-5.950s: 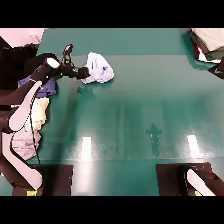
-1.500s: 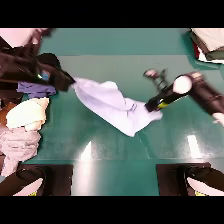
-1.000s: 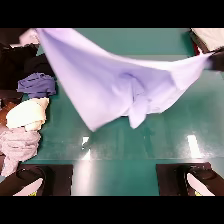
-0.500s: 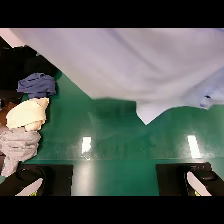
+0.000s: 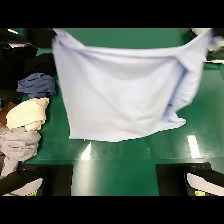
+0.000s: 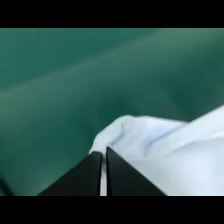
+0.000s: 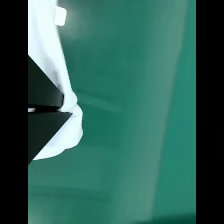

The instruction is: Fold the shirts.

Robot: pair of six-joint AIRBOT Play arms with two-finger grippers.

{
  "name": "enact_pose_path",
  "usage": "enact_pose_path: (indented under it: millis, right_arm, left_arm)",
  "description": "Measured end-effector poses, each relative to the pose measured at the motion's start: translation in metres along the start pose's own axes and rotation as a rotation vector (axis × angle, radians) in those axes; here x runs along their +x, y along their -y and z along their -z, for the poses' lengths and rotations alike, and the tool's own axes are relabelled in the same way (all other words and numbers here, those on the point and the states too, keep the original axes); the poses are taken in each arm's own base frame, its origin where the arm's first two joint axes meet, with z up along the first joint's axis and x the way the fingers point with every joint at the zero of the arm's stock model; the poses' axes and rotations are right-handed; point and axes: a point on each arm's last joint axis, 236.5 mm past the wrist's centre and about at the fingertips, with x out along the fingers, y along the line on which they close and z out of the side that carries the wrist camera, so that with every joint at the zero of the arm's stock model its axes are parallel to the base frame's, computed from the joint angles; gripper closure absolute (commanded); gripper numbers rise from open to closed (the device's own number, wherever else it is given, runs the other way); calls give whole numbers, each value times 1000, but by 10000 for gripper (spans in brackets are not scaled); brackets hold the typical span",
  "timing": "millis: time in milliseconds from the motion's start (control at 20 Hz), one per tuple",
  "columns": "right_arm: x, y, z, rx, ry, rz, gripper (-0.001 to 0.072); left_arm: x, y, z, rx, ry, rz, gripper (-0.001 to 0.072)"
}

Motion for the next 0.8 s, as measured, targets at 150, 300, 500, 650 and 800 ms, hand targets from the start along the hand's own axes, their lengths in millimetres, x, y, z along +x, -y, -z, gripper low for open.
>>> enact_pose_path:
  millis: [150, 300, 500, 650, 800]
  right_arm:
    - [81, -5, 25, 18, -109, -8, 675]
    - [134, -7, 45, 31, -167, -9, 304]
    - [154, -1, 55, 49, -200, -3, 388]
    - [137, 3, 66, 74, -236, -30, 388]
    - [113, -3, 89, 110, -288, -119, 388]
  left_arm:
    - [82, -19, 51, -16, -178, -34, 316]
    - [130, -47, 92, -100, -294, -84, 199]
    - [133, -93, 125, -224, -394, -148, 200]
    - [118, -116, 154, -310, -499, -164, 208]
    - [104, -115, 186, -388, -591, -103, 208]
